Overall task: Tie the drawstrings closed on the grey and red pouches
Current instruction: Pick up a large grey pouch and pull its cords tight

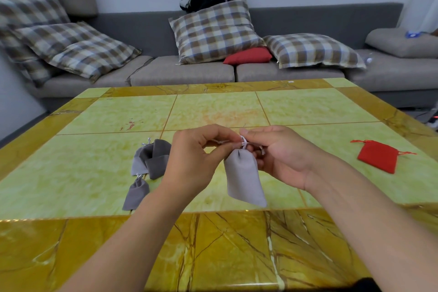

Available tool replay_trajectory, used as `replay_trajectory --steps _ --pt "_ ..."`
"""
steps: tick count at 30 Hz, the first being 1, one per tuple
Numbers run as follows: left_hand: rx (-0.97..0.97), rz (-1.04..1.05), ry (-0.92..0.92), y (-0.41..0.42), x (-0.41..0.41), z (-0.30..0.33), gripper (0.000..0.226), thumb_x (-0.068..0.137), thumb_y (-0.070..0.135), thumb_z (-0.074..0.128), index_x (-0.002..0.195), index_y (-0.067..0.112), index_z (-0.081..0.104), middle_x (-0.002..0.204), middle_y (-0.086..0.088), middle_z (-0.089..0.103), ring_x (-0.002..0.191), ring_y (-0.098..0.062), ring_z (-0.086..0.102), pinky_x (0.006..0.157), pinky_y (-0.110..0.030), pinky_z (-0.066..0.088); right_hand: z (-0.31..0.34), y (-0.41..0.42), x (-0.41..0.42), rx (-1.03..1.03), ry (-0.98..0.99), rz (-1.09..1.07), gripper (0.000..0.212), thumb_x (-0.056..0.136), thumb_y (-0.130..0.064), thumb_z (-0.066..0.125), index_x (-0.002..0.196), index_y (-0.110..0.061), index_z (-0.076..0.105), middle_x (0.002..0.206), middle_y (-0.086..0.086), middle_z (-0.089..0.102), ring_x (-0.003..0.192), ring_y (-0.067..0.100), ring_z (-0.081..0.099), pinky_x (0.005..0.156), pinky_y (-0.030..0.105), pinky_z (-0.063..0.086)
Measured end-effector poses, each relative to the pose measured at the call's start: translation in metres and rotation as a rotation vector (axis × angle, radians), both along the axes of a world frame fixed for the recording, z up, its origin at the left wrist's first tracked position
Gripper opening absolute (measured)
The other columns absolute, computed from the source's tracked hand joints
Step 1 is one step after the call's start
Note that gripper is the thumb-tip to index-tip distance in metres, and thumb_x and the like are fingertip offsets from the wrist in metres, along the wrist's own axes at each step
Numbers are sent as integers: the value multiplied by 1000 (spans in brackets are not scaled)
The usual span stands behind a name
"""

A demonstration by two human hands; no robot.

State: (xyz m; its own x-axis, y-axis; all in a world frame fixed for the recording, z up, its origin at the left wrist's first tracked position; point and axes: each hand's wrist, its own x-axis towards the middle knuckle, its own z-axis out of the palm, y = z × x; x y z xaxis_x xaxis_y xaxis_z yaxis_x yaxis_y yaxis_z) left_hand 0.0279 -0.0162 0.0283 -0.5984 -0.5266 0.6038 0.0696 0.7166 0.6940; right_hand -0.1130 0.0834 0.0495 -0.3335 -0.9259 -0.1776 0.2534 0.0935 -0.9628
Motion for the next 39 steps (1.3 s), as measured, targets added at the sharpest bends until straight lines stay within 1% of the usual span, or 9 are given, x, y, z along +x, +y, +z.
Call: replay_trajectory --steps 6,11,17,19,23,29,33,36,39 --pt "-334 3 -23 -6 -1 2 11 81 14 77 91 15 80 87 7 77 84 -3 70 73 -25 55 -2 1 0 57 -58 -19 23 96 -14 60 75 -5 63 60 3 47 51 11 42 43 19 37" --pt "-626 49 -34 -4 -6 0 19 90 19 62 92 11 79 87 -2 76 80 -21 70 67 -32 55 -2 2 -1 99 -184 -27 23 96 -18 59 76 -8 61 60 1 45 52 10 38 42 18 33" --pt "-610 99 -8 -2 -7 -2 16 96 14 59 99 11 74 98 -1 72 85 -21 68 66 -37 54 -1 -4 3 58 -303 -107 18 94 -19 63 78 -10 64 62 -1 49 57 9 40 49 18 34" --pt "-503 155 -34 -3 -9 -3 11 98 16 57 97 14 68 95 7 65 80 -14 61 64 -38 52 -1 -5 -1 29 -176 -202 18 93 -16 65 76 -9 65 62 1 50 53 9 41 47 18 34" --pt "-345 228 -35 -12 -11 -6 7 98 12 55 95 11 61 93 9 57 79 -11 57 67 -39 54 1 0 -10 -31 367 -328 22 94 -14 64 74 -6 67 62 2 51 53 10 42 51 19 38" --pt "-172 255 16 -6 -13 -3 7 96 7 60 91 11 63 88 1 68 77 -15 66 62 -7 43 -2 -3 -11 -117 450 -365 22 94 -13 64 75 -2 69 61 4 50 55 12 41 55 23 38" --pt "-54 262 -24 -9 -14 -6 9 96 14 61 89 19 61 87 8 68 80 -5 67 65 -23 55 -12 -5 -15 -85 568 -340 26 95 -21 64 72 -10 70 57 -4 56 53 8 50 52 22 42" --pt "11 323 -199 -31 -5 -12 10 97 20 61 87 21 61 84 10 67 75 -7 66 62 -32 56 -20 -5 -32 99 650 -192 30 100 -35 53 94 -11 71 82 2 65 73 15 61 63 29 48" --pt "-3 595 -440 -65 16 -16 13 97 24 59 86 17 62 83 0 67 71 -20 61 58 -30 41 -33 1 -77 266 908 -325 26 97 -31 59 112 -11 67 103 3 64 95 21 59 78 31 44"
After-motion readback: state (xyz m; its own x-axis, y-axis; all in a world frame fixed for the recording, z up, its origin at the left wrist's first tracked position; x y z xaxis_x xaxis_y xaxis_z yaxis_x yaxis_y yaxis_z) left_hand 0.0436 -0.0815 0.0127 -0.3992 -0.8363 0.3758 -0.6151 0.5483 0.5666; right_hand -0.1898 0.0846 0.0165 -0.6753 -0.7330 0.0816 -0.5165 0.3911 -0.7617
